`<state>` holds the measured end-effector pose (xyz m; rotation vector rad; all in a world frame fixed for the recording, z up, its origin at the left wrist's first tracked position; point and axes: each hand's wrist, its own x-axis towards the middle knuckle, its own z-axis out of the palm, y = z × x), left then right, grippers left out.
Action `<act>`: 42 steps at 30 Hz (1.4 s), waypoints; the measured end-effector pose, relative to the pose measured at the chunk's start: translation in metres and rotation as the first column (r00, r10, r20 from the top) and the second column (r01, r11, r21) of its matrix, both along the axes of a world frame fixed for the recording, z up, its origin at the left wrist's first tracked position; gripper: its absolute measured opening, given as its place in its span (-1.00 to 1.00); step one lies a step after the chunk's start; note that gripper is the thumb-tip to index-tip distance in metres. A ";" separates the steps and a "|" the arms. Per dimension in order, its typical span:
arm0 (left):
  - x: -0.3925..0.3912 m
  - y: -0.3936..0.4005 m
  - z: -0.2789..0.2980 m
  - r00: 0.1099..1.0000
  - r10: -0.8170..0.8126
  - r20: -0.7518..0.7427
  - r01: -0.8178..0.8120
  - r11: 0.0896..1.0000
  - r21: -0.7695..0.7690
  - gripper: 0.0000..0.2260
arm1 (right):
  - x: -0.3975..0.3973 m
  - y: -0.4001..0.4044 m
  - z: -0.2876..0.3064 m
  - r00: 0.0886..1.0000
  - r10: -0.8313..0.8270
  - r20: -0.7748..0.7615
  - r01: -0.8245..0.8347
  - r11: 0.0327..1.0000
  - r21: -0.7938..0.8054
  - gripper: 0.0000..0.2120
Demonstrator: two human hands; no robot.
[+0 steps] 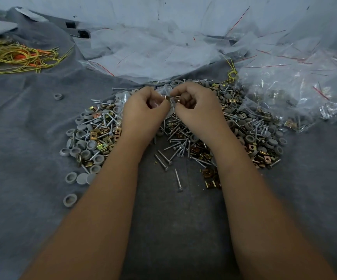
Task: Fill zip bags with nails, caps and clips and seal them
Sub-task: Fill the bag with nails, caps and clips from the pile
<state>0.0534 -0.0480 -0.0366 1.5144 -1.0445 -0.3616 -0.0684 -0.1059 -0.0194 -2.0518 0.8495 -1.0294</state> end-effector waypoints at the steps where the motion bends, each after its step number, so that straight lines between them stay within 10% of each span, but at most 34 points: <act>1: 0.000 0.000 0.000 1.000 0.003 0.008 -0.003 1.000 -0.001 -0.83 | 0.001 0.000 -0.001 1.000 -0.007 -0.010 0.007 1.000 -0.010 -0.79; 16: 0.000 0.000 0.001 0.994 0.033 -0.108 -0.043 0.995 -0.090 -0.89 | 0.002 0.001 0.007 0.991 -0.061 0.118 0.061 0.998 -0.002 -0.84; 22: -0.002 0.007 0.010 0.991 -0.021 -0.135 -0.003 0.985 -0.172 -0.94 | 0.008 0.001 -0.001 0.995 -0.068 -0.068 0.065 0.996 -0.055 -0.86; 31: 0.015 0.005 0.018 0.824 0.071 -0.563 -0.204 0.963 -0.177 -0.61 | 0.003 0.001 0.001 0.997 -0.070 0.017 0.070 0.998 -0.001 -0.64; 42: 0.017 -0.002 0.004 0.931 0.099 -0.352 -0.123 0.991 -0.045 -0.83 | 0.002 -0.005 0.023 0.719 -0.016 0.694 -0.428 0.777 0.462 -0.55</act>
